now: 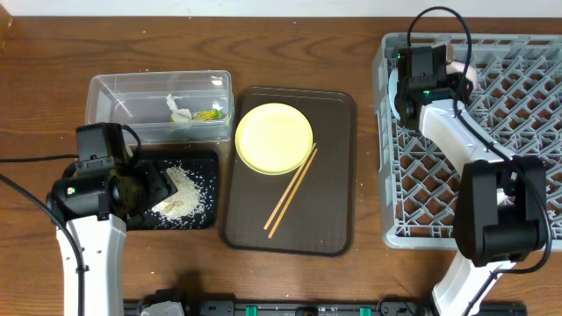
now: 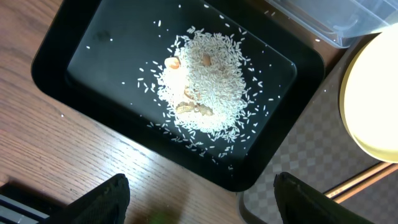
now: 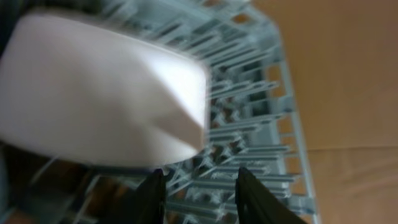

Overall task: Sort waste into correct bins and load items into the dishwasher rack
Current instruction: 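Carry the white bowl to the rack's back row and release it, then reach the right gripper to the yellow plate rim and grasp it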

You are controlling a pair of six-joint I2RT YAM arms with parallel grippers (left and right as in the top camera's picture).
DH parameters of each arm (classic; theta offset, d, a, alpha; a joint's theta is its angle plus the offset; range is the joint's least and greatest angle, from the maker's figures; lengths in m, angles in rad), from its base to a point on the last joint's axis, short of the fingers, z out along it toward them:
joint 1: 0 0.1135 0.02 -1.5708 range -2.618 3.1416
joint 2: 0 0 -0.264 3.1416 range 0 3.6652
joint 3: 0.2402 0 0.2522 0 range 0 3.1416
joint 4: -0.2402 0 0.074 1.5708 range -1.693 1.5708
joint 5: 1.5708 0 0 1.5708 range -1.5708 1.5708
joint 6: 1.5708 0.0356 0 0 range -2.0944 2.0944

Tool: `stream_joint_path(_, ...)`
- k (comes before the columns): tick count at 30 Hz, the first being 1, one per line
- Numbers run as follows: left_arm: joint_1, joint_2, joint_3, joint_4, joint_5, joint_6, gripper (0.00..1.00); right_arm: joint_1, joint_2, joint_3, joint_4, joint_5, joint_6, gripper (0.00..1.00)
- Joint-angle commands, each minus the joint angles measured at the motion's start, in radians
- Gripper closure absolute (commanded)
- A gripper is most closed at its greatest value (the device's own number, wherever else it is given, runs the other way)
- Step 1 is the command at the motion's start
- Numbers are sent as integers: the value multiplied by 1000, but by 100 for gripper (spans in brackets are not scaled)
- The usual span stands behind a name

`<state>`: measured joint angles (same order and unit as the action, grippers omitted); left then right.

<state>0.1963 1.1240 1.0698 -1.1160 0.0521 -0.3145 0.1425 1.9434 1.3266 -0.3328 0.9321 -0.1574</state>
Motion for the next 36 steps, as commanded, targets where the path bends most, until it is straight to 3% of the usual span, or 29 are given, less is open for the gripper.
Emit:
stream_joint_path(1,5,-2,-6,-2,-8,-5,23,6,-89,8,-53,-134,156,59)
stream_joint_path(4,5,-2,-6,-2,-8,-5,23,6,-169,8,-108,-277,164,48)
stream_joint_path(7,5,-2,-6,-2,-8,-5,23,8,-262,8,-153,-452,164,47)
stream_joint_path(10,5,-2,-6,-2,-8,-5,22,23,-360,8,-199,-749,164,47)
stream_joint_path(14,5,-2,-6,-2,-8,-5,22,66,-425,8,-230,-1152,169,48)
stream_joint_path(16,5,-2,-6,-2,-8,-5,22,97,-426,8,-237,-1246,201,49)
stream_joint_path(21,5,-2,-6,-2,-8,-5,22,214,-375,5,-247,-1228,255,50)
stream_joint_path(27,5,-2,-6,-2,-8,-5,22,329,-229,5,-197,-1024,375,48)
stream_joint_path(36,5,-2,-6,-1,-8,-5,23,371,4,5,-99,-922,523,53)
